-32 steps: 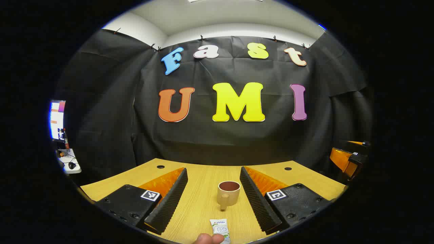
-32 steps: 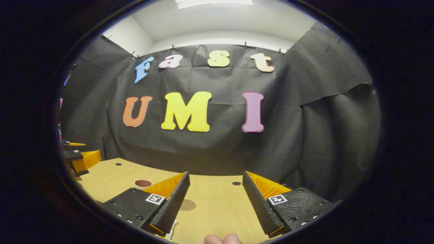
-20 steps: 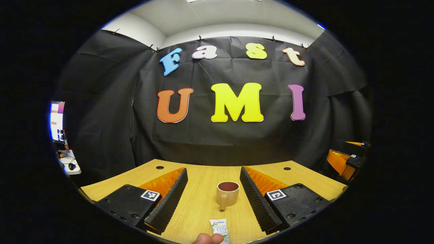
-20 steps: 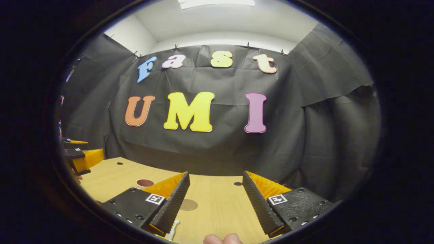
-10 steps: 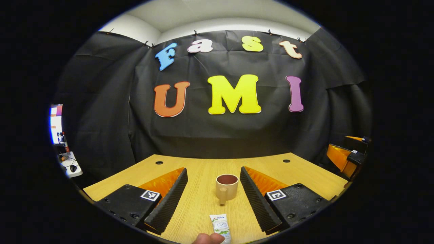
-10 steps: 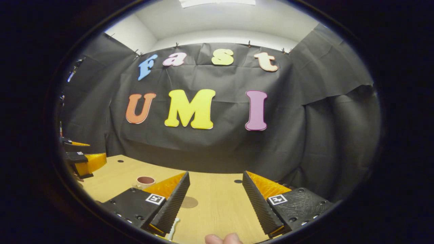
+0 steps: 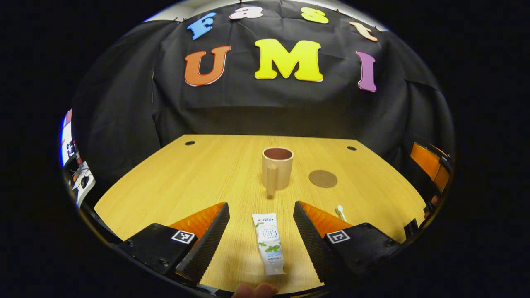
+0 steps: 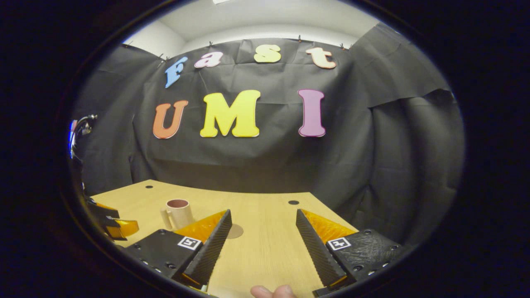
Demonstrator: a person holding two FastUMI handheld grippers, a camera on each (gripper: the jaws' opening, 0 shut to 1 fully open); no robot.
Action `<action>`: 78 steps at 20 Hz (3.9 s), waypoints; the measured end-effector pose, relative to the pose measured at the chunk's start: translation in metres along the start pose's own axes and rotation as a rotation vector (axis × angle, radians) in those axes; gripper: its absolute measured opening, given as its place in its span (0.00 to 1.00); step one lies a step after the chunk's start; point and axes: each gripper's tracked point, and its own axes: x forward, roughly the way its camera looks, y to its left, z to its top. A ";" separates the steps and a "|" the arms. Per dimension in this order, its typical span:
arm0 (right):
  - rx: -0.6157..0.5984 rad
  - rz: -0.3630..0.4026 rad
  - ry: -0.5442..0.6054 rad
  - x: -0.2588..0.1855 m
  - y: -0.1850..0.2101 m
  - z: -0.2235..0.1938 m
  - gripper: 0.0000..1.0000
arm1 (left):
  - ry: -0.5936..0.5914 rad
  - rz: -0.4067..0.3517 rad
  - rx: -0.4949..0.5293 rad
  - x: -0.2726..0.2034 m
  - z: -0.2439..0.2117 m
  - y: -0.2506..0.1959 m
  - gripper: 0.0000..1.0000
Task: Put the toothbrush and toothpaste on the desktop into the cup, then pick up the cup and place it on the coaster on the desktop.
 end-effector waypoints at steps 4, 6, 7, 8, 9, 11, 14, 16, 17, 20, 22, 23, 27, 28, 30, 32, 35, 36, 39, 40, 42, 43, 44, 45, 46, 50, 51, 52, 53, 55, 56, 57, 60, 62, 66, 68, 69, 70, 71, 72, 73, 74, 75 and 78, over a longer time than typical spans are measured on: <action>-0.009 0.015 0.038 -0.003 0.001 -0.017 0.94 | 0.087 -0.018 0.003 0.003 -0.033 -0.011 0.99; -0.013 0.013 0.041 -0.005 0.000 -0.021 0.94 | 0.124 -0.015 0.002 0.004 -0.045 -0.013 0.99; -0.009 0.015 0.044 -0.004 0.000 -0.024 0.94 | 0.146 -0.015 0.000 0.005 -0.052 -0.013 0.99; -0.001 0.017 0.050 -0.004 -0.001 -0.026 0.95 | 0.177 -0.014 -0.001 0.006 -0.060 -0.013 0.99; 0.004 0.019 0.055 -0.003 0.000 -0.030 0.95 | 0.197 -0.018 -0.004 0.006 -0.066 -0.015 0.99; 0.008 0.025 0.067 -0.001 0.003 -0.034 0.95 | 0.238 -0.031 -0.009 0.007 -0.077 -0.017 0.98; 0.006 0.033 0.067 -0.001 0.006 -0.034 0.94 | 0.256 -0.022 -0.001 0.008 -0.080 -0.015 0.96; 0.010 0.038 0.071 0.000 0.007 -0.036 0.95 | 0.268 -0.019 -0.018 0.009 -0.083 -0.013 0.91; 0.017 0.043 0.078 0.000 0.007 -0.037 0.95 | 0.277 -0.019 -0.025 0.010 -0.085 -0.014 0.89; 0.031 0.039 0.091 0.003 0.006 -0.041 0.96 | 0.303 -0.021 -0.027 0.012 -0.092 -0.015 0.83; 0.034 0.037 0.095 0.004 0.007 -0.043 0.95 | 0.305 -0.015 -0.026 0.013 -0.089 -0.015 0.79; 0.039 0.042 0.099 0.004 0.008 -0.043 0.96 | 0.305 -0.016 -0.038 0.015 -0.087 -0.016 0.79; 0.046 0.050 0.113 0.005 0.013 -0.049 0.96 | 0.316 0.009 -0.035 0.021 -0.075 -0.012 0.70; 0.048 0.049 0.117 0.007 0.012 -0.050 0.94 | 0.316 0.017 -0.030 0.023 -0.070 -0.011 0.71; 0.055 0.047 0.123 0.007 0.012 -0.051 0.96 | 0.317 0.032 -0.030 0.027 -0.060 -0.008 0.58; 0.053 0.046 0.124 0.009 0.012 -0.052 0.95 | 0.313 0.035 -0.056 0.030 -0.045 -0.008 0.55; 0.050 0.041 0.118 0.009 0.011 -0.052 0.95 | 0.269 0.027 -0.070 0.033 -0.009 -0.006 0.47; 0.057 0.043 0.117 0.009 0.012 -0.052 0.95 | 0.235 0.032 -0.060 0.034 0.009 -0.004 0.46; 0.068 0.045 0.109 0.009 0.016 -0.049 0.95 | 0.125 0.023 -0.053 0.036 0.070 -0.002 0.45; 0.064 0.044 0.107 0.009 0.018 -0.051 0.95 | 0.090 0.014 -0.058 0.037 0.091 -0.003 0.45; 0.053 0.047 0.110 0.009 0.022 -0.053 0.94 | 0.032 -0.013 -0.064 0.040 0.133 -0.006 0.45; 0.049 0.051 0.118 0.010 0.026 -0.055 0.95 | 0.008 -0.026 -0.070 0.012 0.083 -0.006 0.45; 0.045 0.056 0.127 0.009 0.030 -0.059 0.95 | -0.017 -0.033 -0.075 0.042 0.116 -0.004 0.45; 0.041 0.063 0.136 0.009 0.035 -0.061 0.95 | -0.047 -0.033 -0.073 0.028 0.150 -0.005 0.45; 0.038 0.068 0.144 0.008 0.040 -0.063 0.95 | -0.079 -0.032 -0.069 0.020 0.165 -0.004 0.45; 0.059 0.099 0.208 0.006 0.070 -0.078 0.94 | -0.162 -0.055 -0.094 0.018 0.196 0.002 0.45; 0.067 0.108 0.246 0.007 0.079 -0.086 0.94 | -0.178 -0.060 -0.099 0.017 0.200 0.004 0.45; 0.070 0.103 0.297 0.008 0.084 -0.098 0.94 | -0.197 -0.062 -0.098 0.015 0.208 0.007 0.45; 0.071 0.104 0.352 0.009 0.090 -0.111 0.94 | -0.218 -0.059 -0.091 0.014 0.215 0.010 0.45; 0.070 0.110 0.438 0.011 0.101 -0.132 0.94 | -0.254 -0.053 -0.079 0.013 0.228 0.019 0.45; 0.063 0.097 0.473 0.013 0.102 -0.141 0.94 | -0.265 -0.057 -0.081 0.011 0.232 0.022 0.44; 0.053 0.082 0.503 0.016 0.104 -0.149 0.93 | -0.276 -0.062 -0.085 0.010 0.236 0.025 0.44; 0.028 0.036 0.553 0.020 0.103 -0.168 0.93 | -0.303 -0.066 -0.089 0.006 0.245 0.035 0.45; 0.006 0.007 0.562 0.020 0.105 -0.170 0.89 | -0.314 -0.072 -0.088 0.003 0.247 0.038 0.44; -0.016 -0.056 0.584 0.024 0.106 -0.176 0.66 | -0.322 -0.082 -0.101 0.006 0.247 0.047 0.44; 0.005 -0.061 0.613 0.040 0.102 -0.186 0.52 | -0.327 -0.082 -0.107 0.007 0.248 0.050 0.44; 0.017 -0.058 0.610 0.044 0.103 -0.184 0.42 | -0.328 -0.081 -0.109 0.007 0.249 0.052 0.44; 0.021 -0.064 0.621 0.041 0.103 -0.184 0.42 | -0.330 -0.079 -0.109 0.008 0.250 0.056 0.44; 0.032 -0.053 0.623 0.044 0.106 -0.185 0.23 | -0.329 -0.077 -0.108 0.011 0.250 0.059 0.44; 0.043 -0.038 0.627 0.043 0.109 -0.184 0.18 | -0.328 -0.078 -0.107 0.013 0.251 0.060 0.44; 0.054 -0.033 0.629 0.044 0.109 -0.186 0.05 | -0.328 -0.081 -0.108 0.015 0.253 0.060 0.44; 0.070 -0.020 0.632 0.045 0.109 -0.184 0.02 | -0.330 -0.084 -0.109 0.016 0.253 0.059 0.44; 0.086 -0.005 0.638 0.045 0.109 -0.184 0.00 | -0.334 -0.086 -0.108 0.017 0.254 0.058 0.44; 0.118 0.045 0.622 0.045 0.106 -0.174 0.00 | -0.358 -0.089 -0.104 0.024 0.264 0.054 0.44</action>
